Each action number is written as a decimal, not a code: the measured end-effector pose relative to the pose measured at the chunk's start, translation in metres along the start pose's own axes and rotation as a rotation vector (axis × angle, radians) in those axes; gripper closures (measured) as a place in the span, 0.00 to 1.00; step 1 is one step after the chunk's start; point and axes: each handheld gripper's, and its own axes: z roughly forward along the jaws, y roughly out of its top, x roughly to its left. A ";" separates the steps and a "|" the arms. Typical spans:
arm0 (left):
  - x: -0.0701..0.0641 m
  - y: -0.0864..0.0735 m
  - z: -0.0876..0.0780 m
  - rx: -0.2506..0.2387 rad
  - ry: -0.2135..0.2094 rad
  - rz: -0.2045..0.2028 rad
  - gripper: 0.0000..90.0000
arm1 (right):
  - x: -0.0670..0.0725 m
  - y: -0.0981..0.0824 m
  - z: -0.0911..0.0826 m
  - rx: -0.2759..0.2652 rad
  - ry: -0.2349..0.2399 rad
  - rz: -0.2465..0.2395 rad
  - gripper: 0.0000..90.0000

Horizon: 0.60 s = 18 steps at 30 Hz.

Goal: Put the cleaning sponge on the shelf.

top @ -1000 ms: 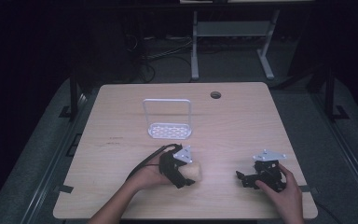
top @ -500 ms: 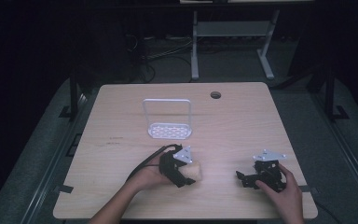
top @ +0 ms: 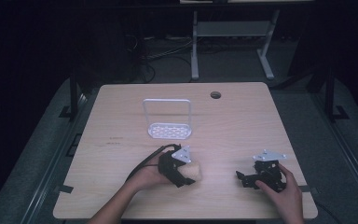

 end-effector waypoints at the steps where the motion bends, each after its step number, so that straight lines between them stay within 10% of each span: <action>1: 0.000 0.000 -0.001 0.001 0.002 0.002 0.26 | 0.000 0.000 0.000 0.000 0.001 0.000 0.01; 18: 0.002 0.001 -0.012 -0.031 0.028 -0.034 0.26 | 0.000 0.000 0.000 0.000 0.000 0.000 0.01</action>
